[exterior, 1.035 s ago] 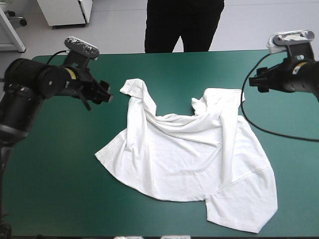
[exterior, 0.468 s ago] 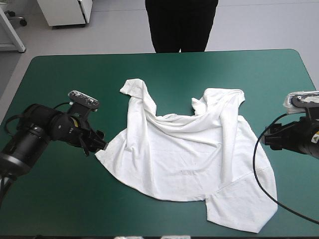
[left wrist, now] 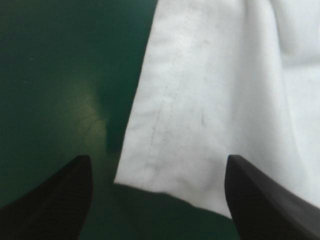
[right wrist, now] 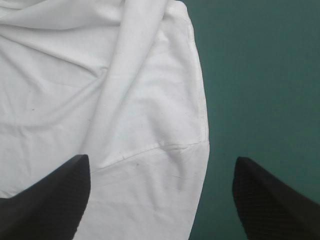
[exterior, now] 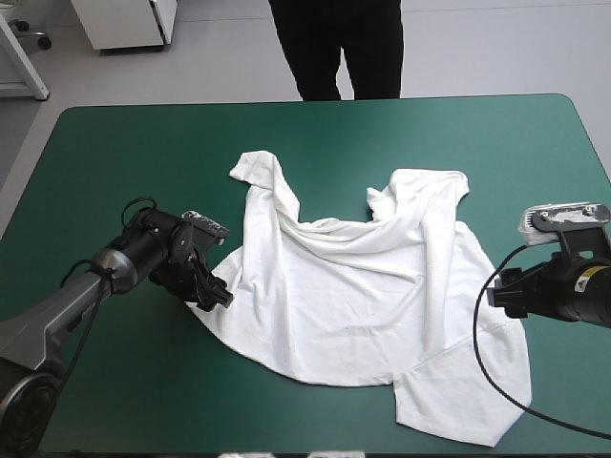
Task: Fold the cloth
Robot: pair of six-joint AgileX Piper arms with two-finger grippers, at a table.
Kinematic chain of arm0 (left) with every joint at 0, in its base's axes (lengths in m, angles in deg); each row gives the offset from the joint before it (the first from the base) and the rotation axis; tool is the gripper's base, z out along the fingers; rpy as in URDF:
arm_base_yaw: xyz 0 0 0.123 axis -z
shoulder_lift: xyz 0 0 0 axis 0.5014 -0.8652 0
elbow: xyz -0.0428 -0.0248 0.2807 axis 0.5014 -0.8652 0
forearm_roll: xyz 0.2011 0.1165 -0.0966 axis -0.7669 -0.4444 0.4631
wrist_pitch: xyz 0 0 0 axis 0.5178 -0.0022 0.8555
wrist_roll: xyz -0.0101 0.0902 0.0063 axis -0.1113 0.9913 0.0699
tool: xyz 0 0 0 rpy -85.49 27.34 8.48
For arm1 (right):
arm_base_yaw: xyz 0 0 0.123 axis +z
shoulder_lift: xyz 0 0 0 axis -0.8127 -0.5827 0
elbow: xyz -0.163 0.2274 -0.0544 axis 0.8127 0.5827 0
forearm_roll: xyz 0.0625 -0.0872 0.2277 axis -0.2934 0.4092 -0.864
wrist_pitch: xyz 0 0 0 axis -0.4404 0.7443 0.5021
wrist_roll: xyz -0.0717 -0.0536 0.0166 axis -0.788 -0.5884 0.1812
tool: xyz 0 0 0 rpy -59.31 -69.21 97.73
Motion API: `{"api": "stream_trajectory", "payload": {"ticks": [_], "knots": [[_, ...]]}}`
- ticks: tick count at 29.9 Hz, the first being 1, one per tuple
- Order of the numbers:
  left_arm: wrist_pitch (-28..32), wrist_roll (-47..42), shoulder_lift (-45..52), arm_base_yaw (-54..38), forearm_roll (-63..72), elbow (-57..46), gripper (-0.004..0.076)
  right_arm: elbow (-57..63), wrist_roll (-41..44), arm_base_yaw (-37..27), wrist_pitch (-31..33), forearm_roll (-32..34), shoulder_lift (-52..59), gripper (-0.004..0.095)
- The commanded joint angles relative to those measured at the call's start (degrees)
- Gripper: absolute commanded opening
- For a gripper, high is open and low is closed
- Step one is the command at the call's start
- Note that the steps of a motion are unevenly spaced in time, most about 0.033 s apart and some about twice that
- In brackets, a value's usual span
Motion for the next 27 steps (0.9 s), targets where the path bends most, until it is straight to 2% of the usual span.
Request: {"api": "stream_trajectory", "payload": {"ticks": [1,8,13,16,20,23,27], "knots": [[0.8,-0.7,-0.6,0.0,0.2,1.3,0.0487,-1.2,-0.4,0.2,-2.2,0.7,0.5,0.0739],[0.8,-0.3,-3.7,0.0,1.8,1.3,0.0376,-0.2,-0.8,0.2,-1.9,0.7,0.5,0.0738],[0.7,0.1,-4.6,0.0,4.0,1.2,0.0152,6.4,-1.3,0.2,-2.6,2.1,0.5,0.0739],[0.5,0.0,-4.8,0.0,4.0,1.2,0.0005,11.9,2.4,0.2,-4.0,4.1,0.5,0.0739],[0.5,-0.2,-4.8,0.0,4.1,1.2,-0.0007,19.3,5.8,0.2,-4.3,4.4,0.3,0.0739],[0.5,-0.2,-4.8,0.0,4.1,1.2,-0.0007,24.4,7.8,0.2,-8.9,4.5,0.2,0.0739],[0.5,-0.2,-4.8,0.0,4.3,1.2,-0.0007,29.2,9.1,0.2,-12.0,5.3,-1.9,0.0738]]}}
